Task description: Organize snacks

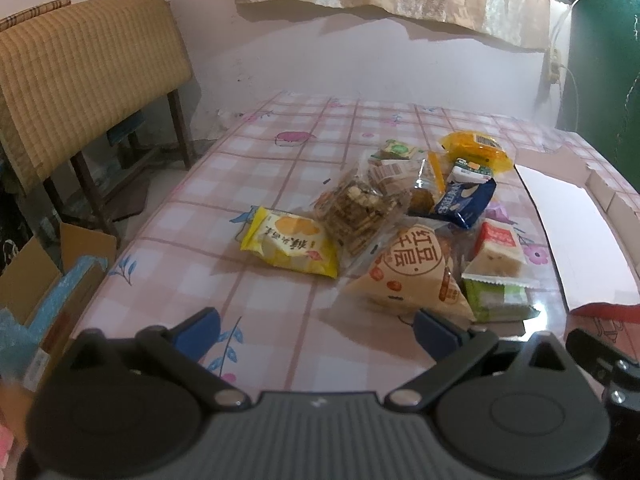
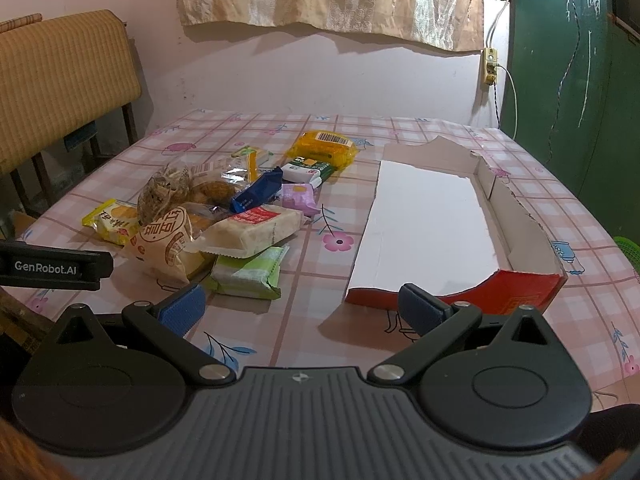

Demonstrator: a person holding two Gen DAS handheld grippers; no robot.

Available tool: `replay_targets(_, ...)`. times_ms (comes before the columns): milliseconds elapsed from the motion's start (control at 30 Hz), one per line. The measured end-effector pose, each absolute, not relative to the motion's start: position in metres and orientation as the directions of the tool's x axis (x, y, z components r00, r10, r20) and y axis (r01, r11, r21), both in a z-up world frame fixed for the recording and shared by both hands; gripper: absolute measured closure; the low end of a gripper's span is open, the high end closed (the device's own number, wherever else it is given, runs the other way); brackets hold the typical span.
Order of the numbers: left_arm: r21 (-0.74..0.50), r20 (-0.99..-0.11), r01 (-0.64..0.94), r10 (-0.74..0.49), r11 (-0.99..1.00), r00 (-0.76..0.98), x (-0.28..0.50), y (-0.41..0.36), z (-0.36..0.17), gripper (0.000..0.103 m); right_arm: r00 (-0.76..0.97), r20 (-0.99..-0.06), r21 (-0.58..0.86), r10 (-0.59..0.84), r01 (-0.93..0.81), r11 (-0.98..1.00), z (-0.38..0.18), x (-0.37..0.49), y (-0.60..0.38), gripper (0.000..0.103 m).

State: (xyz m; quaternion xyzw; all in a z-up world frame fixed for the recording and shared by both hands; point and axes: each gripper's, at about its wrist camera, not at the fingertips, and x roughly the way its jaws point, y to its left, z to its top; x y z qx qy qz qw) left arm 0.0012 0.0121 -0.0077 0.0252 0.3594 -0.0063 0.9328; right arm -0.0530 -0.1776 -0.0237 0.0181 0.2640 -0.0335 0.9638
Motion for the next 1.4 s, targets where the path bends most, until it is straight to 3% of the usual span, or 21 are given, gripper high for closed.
replay_targets(1400, 0.063, -0.669, 0.058, 0.000, 0.996, 0.744, 0.0102, 0.0037, -0.0115, 0.001, 0.849, -0.526, 0.024, -0.055, 0.080, 0.997, -0.0254, -0.0458, -0.1770, 0.000)
